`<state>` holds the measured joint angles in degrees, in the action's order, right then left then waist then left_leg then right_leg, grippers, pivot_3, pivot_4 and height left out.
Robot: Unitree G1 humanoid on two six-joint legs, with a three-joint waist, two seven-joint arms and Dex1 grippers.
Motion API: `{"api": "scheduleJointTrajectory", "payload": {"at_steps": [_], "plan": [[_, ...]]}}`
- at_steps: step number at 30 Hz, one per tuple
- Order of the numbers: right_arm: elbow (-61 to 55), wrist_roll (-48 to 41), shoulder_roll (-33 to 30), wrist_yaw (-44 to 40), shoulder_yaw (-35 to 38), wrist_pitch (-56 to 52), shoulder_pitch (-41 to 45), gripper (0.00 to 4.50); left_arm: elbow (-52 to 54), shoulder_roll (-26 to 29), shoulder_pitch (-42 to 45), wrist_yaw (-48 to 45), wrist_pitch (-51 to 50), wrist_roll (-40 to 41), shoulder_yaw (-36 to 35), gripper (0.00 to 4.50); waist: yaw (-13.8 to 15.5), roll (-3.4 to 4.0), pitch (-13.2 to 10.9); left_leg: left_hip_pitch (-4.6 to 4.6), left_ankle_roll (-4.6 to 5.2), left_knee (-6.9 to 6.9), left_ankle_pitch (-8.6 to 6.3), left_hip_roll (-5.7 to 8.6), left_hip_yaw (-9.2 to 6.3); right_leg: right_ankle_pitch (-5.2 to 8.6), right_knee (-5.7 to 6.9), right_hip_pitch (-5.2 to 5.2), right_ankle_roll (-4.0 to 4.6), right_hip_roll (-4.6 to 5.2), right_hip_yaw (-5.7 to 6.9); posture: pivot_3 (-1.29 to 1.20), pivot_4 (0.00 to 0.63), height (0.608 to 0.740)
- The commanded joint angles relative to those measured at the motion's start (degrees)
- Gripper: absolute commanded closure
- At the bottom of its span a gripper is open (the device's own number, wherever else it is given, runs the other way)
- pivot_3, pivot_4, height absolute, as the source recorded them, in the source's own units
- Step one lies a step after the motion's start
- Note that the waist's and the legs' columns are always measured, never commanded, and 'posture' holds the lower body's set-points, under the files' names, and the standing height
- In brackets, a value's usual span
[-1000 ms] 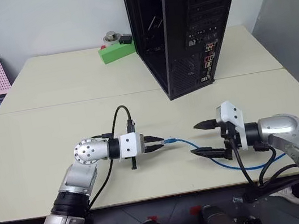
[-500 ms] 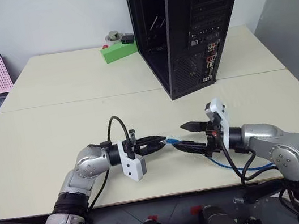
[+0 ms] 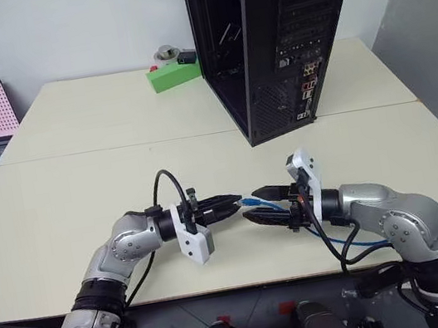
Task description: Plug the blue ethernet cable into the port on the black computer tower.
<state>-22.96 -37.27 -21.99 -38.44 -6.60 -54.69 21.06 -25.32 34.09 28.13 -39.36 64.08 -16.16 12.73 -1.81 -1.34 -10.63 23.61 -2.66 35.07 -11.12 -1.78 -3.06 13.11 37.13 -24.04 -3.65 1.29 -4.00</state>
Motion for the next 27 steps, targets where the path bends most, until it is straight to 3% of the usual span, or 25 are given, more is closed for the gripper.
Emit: {"api": "scheduleJointTrajectory", "payload": {"at_steps": [1, 2, 3, 4, 10, 21, 23, 27], "plan": [[-0.5, -1.0, 0.2, -0.3, -0.3, 0.3, 1.1, 2.4, 2.0, 0.6, 0.5, 1.9, 0.4, -0.2, 0.5, 4.26, 0.0, 0.0, 0.0, 0.0, 0.0, 0.0, 0.0, 0.0, 0.0, 0.0, 0.0, 0.0, 0.0, 0.0, 0.0, 0.0, 0.15, 0.74], [-0.5, -1.0, 0.2, -0.3, -0.3, 0.4, 1.1, 2.47, 2.1, 0.7, 0.4, 2.2, 0.4, -0.4, 0.6, 4.26, 0.0, 0.0, 0.0, 0.0, 0.0, 0.0, 0.0, 0.0, 0.0, 0.0, 0.0, 0.0, 0.0, 0.0, 0.0, 0.0, 0.15, 0.74], [-0.3, -1.0, 0.2, -0.3, -0.3, 0.4, 1.1, 2.88, 2.2, 0.8, 0.4, 2.5, 0.5, -0.5, 0.6, 4.26, 0.0, 0.0, 0.0, 0.0, 0.0, 0.0, 0.0, 0.0, 0.0, 0.0, 0.0, 0.0, 0.0, 0.0, 0.0, 0.0, 0.15, 0.74], [-0.1, -1.0, 0.2, -0.4, -0.3, 0.4, 1.2, 2.93, 2.3, 0.8, 0.3, 2.9, 0.6, -0.7, 0.6, 4.26, 0.0, 0.0, 0.0, 0.0, 0.0, 0.0, 0.0, 0.0, 0.0, 0.0, 0.0, 0.0, 0.0, 0.0, 0.0, 0.0, 0.15, 0.74], [0.6, -1.5, -0.1, -0.7, 0.2, 0.0, 1.5, 4.37, 3.0, 1.1, 0.0, 4.4, 0.6, -1.3, 0.8, 4.26, 0.0, 0.0, 0.0, 0.0, 0.0, 0.0, 0.0, 0.0, 0.0, 0.0, 0.01, 0.0, 0.0, 0.0, 0.0, 0.0, 0.15, 0.74], [2.8, -3.3, -1.1, -2.2, 1.1, -1.9, 3.7, 4.44, 2.7, 1.4, 0.0, 6.1, 1.1, -1.1, 1.6, 4.27, 0.0, 0.0, 0.0, 0.0, 0.0, 0.0, 0.0, 0.0, 0.0, 0.0, 0.01, 0.0, 0.0, 0.0, 0.0, 0.0, 0.15, 0.74], [2.9, -3.6, -1.5, -2.4, 1.4, -2.3, 4.0, 4.44, 2.7, 1.5, -0.1, 5.6, -0.2, 0.9, 1.9, 3.57, 0.0, 0.0, 0.0, 0.0, 0.0, 0.0, 0.0, 0.0, 0.0, 0.0, 0.01, 0.0, 0.0, 0.0, 0.0, 0.0, 0.15, 0.74], [2.5, -4.2, -2.0, -2.3, 1.8, -2.6, 3.9, 4.44, 2.5, 1.8, -0.2, 4.1, -3.5, 4.2, 2.3, 2.84, 0.0, 0.0, 0.0, 0.0, 0.0, 0.0, 0.0, 0.0, 0.0, 0.0, 0.01, 0.0, 0.0, 0.0, 0.0, 0.0, 0.15, 0.74]]}}
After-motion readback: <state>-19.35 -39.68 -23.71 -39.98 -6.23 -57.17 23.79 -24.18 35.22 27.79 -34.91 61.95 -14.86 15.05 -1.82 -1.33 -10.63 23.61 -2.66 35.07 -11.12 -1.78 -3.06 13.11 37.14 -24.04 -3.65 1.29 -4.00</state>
